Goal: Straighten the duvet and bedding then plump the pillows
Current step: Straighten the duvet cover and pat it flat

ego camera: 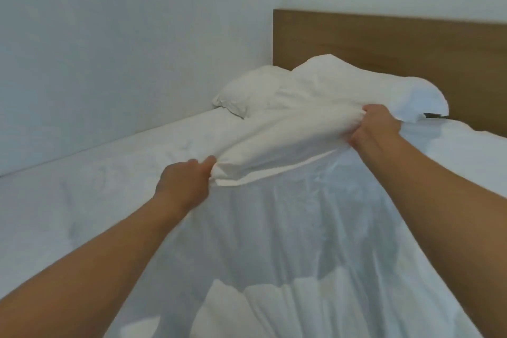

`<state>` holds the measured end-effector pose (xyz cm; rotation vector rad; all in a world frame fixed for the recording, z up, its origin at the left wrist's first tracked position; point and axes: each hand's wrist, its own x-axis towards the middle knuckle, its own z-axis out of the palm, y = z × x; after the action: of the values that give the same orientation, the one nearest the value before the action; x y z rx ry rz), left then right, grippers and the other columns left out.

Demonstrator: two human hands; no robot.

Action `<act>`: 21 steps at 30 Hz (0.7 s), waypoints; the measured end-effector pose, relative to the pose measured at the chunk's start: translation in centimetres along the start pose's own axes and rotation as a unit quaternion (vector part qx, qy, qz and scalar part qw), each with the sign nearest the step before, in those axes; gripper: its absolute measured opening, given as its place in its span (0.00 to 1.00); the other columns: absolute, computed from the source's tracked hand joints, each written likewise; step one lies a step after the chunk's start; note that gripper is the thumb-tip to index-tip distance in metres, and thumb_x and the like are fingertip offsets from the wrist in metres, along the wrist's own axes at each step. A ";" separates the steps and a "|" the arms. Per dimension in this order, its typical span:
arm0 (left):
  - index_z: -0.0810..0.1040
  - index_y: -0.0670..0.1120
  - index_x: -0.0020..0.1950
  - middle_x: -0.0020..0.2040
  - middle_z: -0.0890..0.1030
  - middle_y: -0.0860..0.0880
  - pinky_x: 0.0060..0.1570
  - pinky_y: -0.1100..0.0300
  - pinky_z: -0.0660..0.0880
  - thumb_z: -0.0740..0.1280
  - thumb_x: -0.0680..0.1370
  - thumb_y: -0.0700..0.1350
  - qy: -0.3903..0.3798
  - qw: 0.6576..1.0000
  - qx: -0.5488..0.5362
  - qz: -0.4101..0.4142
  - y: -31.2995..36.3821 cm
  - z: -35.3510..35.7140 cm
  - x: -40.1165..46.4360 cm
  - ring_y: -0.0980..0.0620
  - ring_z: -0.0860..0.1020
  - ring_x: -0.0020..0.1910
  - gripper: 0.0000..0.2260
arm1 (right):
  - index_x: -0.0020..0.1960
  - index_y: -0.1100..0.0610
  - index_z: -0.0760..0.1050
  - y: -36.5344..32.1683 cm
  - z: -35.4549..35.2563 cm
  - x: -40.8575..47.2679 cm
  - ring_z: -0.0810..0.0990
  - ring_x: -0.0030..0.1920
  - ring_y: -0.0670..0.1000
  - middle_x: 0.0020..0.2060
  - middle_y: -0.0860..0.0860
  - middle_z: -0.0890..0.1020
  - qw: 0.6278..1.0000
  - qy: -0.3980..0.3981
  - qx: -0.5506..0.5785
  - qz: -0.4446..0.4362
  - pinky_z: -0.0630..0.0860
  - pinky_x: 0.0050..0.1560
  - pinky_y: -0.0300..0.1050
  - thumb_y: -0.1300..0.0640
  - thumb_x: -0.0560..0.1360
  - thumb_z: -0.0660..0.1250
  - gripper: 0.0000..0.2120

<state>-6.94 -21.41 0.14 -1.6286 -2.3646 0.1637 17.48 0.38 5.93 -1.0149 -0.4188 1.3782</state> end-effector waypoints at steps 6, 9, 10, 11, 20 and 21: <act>0.70 0.52 0.62 0.53 0.78 0.44 0.45 0.56 0.69 0.63 0.74 0.48 -0.047 0.990 -0.041 0.130 8.6 -7.6 -8.7 0.41 0.78 0.53 0.16 | 0.61 0.51 0.77 0.8 -12.2 -3.5 0.83 0.51 0.55 0.51 0.52 0.85 0.975 -0.121 -0.097 0.160 0.79 0.51 0.54 0.44 0.72 0.70 0.20; 0.59 0.52 0.73 0.62 0.72 0.45 0.52 0.51 0.71 0.65 0.74 0.51 -0.185 0.974 -0.071 0.111 12.6 -0.9 -15.9 0.41 0.74 0.59 0.28 | 0.57 0.59 0.79 6.8 -17.6 -8.7 0.82 0.41 0.55 0.41 0.54 0.84 0.942 -0.122 -0.195 0.244 0.80 0.48 0.55 0.58 0.75 0.69 0.12; 0.52 0.53 0.76 0.65 0.69 0.45 0.55 0.48 0.71 0.66 0.74 0.53 -0.233 0.969 -0.048 0.068 13.2 1.5 -18.5 0.42 0.72 0.61 0.34 | 0.60 0.62 0.77 7.7 -19.4 -9.9 0.81 0.39 0.54 0.41 0.55 0.82 0.944 -0.090 -0.218 0.230 0.81 0.44 0.54 0.64 0.76 0.66 0.13; 0.48 0.54 0.77 0.66 0.68 0.45 0.55 0.46 0.71 0.66 0.74 0.53 -0.251 0.968 -0.017 0.025 13.3 3.3 -21.2 0.42 0.71 0.62 0.37 | 0.60 0.63 0.75 7.5 -20.8 -11.0 0.80 0.37 0.54 0.40 0.56 0.80 0.950 -0.078 -0.231 0.197 0.81 0.40 0.53 0.69 0.76 0.63 0.13; 0.71 0.47 0.59 0.56 0.77 0.45 0.46 0.57 0.71 0.60 0.78 0.46 -0.111 0.971 -0.196 0.074 16.2 -6.1 -28.6 0.44 0.77 0.53 0.10 | 0.62 0.63 0.73 -6.8 -23.3 -16.1 0.80 0.54 0.56 0.39 0.51 0.74 0.944 -0.063 -0.319 -0.052 0.77 0.47 0.46 0.62 0.78 0.62 0.13; 0.70 0.47 0.60 0.56 0.77 0.45 0.44 0.57 0.73 0.60 0.77 0.47 -0.163 0.955 -0.229 0.095 17.0 -6.8 -29.6 0.44 0.77 0.52 0.12 | 0.61 0.65 0.72 -7.4 -24.0 -16.3 0.79 0.58 0.59 0.43 0.53 0.75 0.909 -0.059 -0.404 -0.079 0.76 0.51 0.48 0.62 0.76 0.65 0.15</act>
<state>20.20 -43.08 -1.97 -2.1943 -2.6253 -0.0983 37.07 -22.16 3.75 -1.5213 -1.2026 1.1211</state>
